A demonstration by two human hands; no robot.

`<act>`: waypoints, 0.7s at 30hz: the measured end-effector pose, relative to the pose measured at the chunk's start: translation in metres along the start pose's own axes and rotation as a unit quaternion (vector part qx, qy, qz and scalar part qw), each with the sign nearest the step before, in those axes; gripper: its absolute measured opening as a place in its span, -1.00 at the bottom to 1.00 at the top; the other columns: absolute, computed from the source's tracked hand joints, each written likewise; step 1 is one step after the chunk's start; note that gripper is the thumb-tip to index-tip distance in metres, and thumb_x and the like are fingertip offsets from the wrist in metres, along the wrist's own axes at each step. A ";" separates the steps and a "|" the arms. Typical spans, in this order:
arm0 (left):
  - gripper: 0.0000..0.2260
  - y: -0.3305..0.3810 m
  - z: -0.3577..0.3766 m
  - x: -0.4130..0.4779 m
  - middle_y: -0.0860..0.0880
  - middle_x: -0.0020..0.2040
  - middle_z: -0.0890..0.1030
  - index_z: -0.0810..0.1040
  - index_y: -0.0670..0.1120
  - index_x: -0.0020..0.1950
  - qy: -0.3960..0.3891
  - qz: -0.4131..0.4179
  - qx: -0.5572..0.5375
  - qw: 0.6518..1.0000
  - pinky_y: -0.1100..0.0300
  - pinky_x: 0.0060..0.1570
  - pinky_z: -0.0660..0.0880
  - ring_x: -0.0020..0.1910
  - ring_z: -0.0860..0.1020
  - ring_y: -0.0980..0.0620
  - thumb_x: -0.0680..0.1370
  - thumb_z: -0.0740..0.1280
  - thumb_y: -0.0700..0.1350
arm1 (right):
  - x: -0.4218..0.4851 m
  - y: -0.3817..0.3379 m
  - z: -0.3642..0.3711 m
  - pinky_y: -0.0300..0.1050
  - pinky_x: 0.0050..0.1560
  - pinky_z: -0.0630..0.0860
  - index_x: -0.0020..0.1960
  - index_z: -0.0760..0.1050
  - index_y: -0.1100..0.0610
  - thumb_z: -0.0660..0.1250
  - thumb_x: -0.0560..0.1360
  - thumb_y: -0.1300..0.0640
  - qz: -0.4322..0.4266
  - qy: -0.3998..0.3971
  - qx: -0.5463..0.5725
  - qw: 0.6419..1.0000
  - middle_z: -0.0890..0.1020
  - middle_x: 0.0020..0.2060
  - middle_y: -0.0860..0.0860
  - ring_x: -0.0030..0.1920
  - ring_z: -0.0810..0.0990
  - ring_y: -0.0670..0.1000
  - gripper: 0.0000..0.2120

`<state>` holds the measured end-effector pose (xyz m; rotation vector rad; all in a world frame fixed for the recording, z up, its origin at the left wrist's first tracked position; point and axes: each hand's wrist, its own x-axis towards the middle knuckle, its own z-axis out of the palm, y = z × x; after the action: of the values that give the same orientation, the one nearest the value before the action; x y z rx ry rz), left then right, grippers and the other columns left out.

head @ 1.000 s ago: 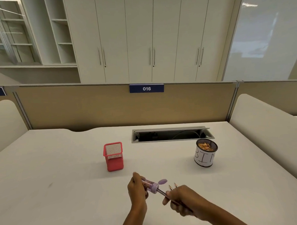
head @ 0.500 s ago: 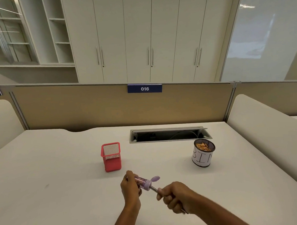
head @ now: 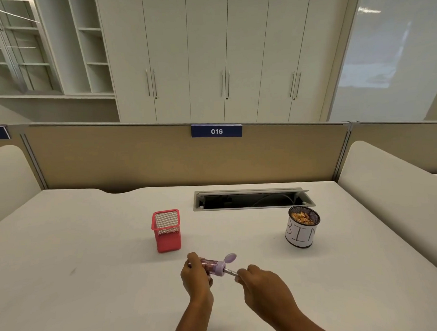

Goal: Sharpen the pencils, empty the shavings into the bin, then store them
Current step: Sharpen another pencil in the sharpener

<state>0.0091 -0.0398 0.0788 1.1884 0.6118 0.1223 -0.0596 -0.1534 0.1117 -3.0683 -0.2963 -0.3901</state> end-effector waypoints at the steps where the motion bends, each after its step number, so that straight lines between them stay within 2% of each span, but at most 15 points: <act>1: -0.71 -0.001 0.000 0.000 -0.13 -0.40 0.40 0.37 -0.17 -0.33 -0.005 0.003 0.002 1.000 0.28 -0.49 0.23 -0.47 0.26 -0.02 0.58 0.10 -0.13 | 0.002 -0.001 -0.003 -0.19 -0.41 0.19 -0.28 0.59 0.08 0.42 0.40 0.01 0.048 -0.054 0.107 0.992 0.60 -0.39 0.02 -0.45 0.43 0.02 -0.84; 2: -0.71 -0.002 -0.001 -0.001 -0.12 -0.41 0.39 0.36 -0.17 -0.34 -0.013 0.005 0.005 1.000 0.30 -0.51 0.22 -0.48 0.26 -0.02 0.57 0.10 -0.13 | 0.004 0.002 -0.003 -0.19 -0.39 0.22 -0.29 0.58 0.09 0.30 0.48 0.05 0.123 -0.111 0.250 0.954 0.58 -0.40 0.03 -0.43 0.40 0.00 -0.78; 3: -0.71 -0.003 -0.002 -0.003 -0.12 -0.42 0.37 0.35 -0.17 -0.35 -0.025 0.008 0.007 1.000 0.32 -0.53 0.21 -0.49 0.26 -0.01 0.57 0.10 -0.14 | 0.003 0.006 -0.003 -0.22 -0.45 0.22 -0.36 0.56 0.09 0.25 0.51 0.09 0.203 -0.168 0.403 0.876 0.51 -0.50 -0.01 -0.51 0.35 -0.05 -0.71; 6: -0.71 -0.004 -0.004 -0.005 -0.08 -0.46 0.33 0.33 -0.16 -0.38 -0.062 0.002 0.011 0.998 0.35 -0.54 0.20 -0.51 0.28 0.02 0.55 0.11 -0.17 | 0.001 0.019 0.000 -0.36 -0.69 0.05 -0.47 0.54 0.15 0.23 0.53 0.14 0.377 -0.324 0.691 0.525 0.30 -0.64 -0.06 -0.68 0.16 -0.14 -0.59; 7: -0.71 -0.003 -0.004 -0.005 -0.07 -0.48 0.32 0.33 -0.15 -0.39 -0.071 0.000 0.017 0.997 0.36 -0.57 0.20 -0.52 0.28 0.02 0.55 0.11 -0.18 | 0.000 0.020 0.000 -0.37 -0.71 0.03 -0.46 0.55 0.18 0.21 0.55 0.13 0.393 -0.342 0.717 0.463 0.28 -0.64 -0.05 -0.70 0.14 -0.14 -0.57; 8: -0.71 -0.002 -0.004 -0.005 -0.07 -0.48 0.32 0.33 -0.15 -0.39 -0.075 0.000 0.022 0.997 0.36 -0.60 0.20 -0.53 0.28 0.03 0.54 0.12 -0.18 | -0.001 0.019 0.001 -0.37 -0.72 0.03 -0.46 0.55 0.20 0.20 0.56 0.12 0.394 -0.346 0.724 0.448 0.28 -0.64 -0.05 -0.70 0.14 -0.14 -0.56; 9: -0.71 -0.002 -0.003 -0.004 -0.07 -0.48 0.32 0.33 -0.16 -0.39 -0.074 0.000 0.026 0.997 0.36 -0.62 0.20 -0.55 0.28 0.04 0.54 0.12 -0.18 | -0.001 0.017 0.000 -0.37 -0.71 0.04 -0.44 0.55 0.19 0.20 0.56 0.11 0.387 -0.341 0.717 0.469 0.29 -0.64 -0.05 -0.70 0.15 -0.14 -0.57; 10: -0.71 -0.002 -0.002 -0.004 -0.08 -0.48 0.33 0.34 -0.16 -0.39 -0.067 -0.001 0.029 0.997 0.36 -0.61 0.20 -0.57 0.29 0.05 0.54 0.12 -0.18 | 0.000 0.015 0.000 -0.36 -0.68 0.08 -0.40 0.55 0.17 0.19 0.56 0.08 0.372 -0.325 0.688 0.532 0.33 -0.65 -0.06 -0.69 0.19 -0.15 -0.60; 13: -0.71 -0.003 0.002 -0.004 -0.10 -0.46 0.36 0.36 -0.18 -0.39 -0.036 0.001 0.026 0.999 0.33 -0.55 0.19 -0.53 0.27 0.01 0.54 0.12 -0.17 | -0.003 0.008 -0.003 -0.30 -0.48 0.25 -0.23 0.43 0.05 0.23 0.52 -0.03 0.251 -0.185 0.437 0.844 0.45 -0.50 -0.09 -0.54 0.36 -0.15 -0.79; 14: -0.71 -0.003 0.002 -0.004 -0.11 -0.45 0.37 0.37 -0.18 -0.38 -0.024 -0.001 0.019 1.000 0.32 -0.54 0.19 -0.51 0.26 0.00 0.55 0.12 -0.16 | -0.005 0.005 -0.004 -0.27 -0.41 0.27 -0.18 0.38 0.01 0.26 0.50 -0.06 0.191 -0.128 0.333 0.914 0.47 -0.41 -0.09 -0.44 0.42 -0.12 -0.83; 15: -0.70 -0.003 0.003 -0.004 -0.11 -0.44 0.38 0.37 -0.18 -0.37 -0.013 -0.006 0.010 1.000 0.31 -0.52 0.19 -0.51 0.26 -0.01 0.55 0.12 -0.15 | -0.008 0.004 -0.003 -0.25 -0.37 0.26 -0.15 0.39 0.00 0.33 0.46 -0.06 0.135 -0.081 0.228 0.961 0.49 -0.34 -0.08 -0.37 0.46 -0.08 -0.83; 16: -0.70 -0.003 0.003 -0.005 -0.12 -0.43 0.39 0.37 -0.18 -0.37 -0.005 -0.011 0.003 1.000 0.30 -0.50 0.19 -0.51 0.25 -0.02 0.55 0.12 -0.14 | -0.010 0.006 0.000 -0.25 -0.41 0.25 -0.18 0.45 0.01 0.44 0.36 -0.06 0.089 -0.043 0.121 0.988 0.52 -0.35 -0.07 -0.39 0.50 -0.05 -0.79; 18: -0.70 -0.003 0.004 -0.006 -0.12 -0.43 0.39 0.37 -0.18 -0.36 0.005 -0.016 -0.004 1.000 0.28 -0.48 0.20 -0.50 0.26 -0.02 0.55 0.12 -0.13 | -0.015 0.002 -0.005 -0.25 -0.62 0.22 -0.39 0.53 0.02 0.63 0.07 -0.05 0.047 0.002 0.018 0.999 0.52 -0.54 -0.02 -0.60 0.48 -0.07 -0.69; 19: -0.70 -0.004 0.004 -0.006 -0.12 -0.42 0.39 0.37 -0.18 -0.36 0.006 -0.014 -0.004 1.000 0.28 -0.48 0.20 -0.50 0.27 -0.02 0.55 0.12 -0.13 | -0.015 0.002 -0.005 -0.23 -0.63 0.25 -0.42 0.53 0.05 0.62 0.09 -0.05 0.041 0.005 -0.010 0.999 0.52 -0.55 -0.01 -0.61 0.48 -0.05 -0.69; 21: -0.70 -0.005 0.005 -0.008 -0.12 -0.41 0.40 0.36 -0.17 -0.36 0.001 0.000 0.000 1.000 0.27 -0.47 0.21 -0.48 0.28 -0.02 0.56 0.11 -0.13 | -0.012 -0.003 -0.009 -0.14 -0.40 0.30 -0.29 0.49 0.08 0.39 0.43 -0.05 0.086 -0.057 0.095 0.990 0.54 -0.40 0.01 -0.36 0.53 0.04 -0.76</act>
<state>0.0037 -0.0491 0.0784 1.1886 0.6146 0.1233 -0.0738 -0.1533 0.1171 -2.9036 -0.0652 -0.1688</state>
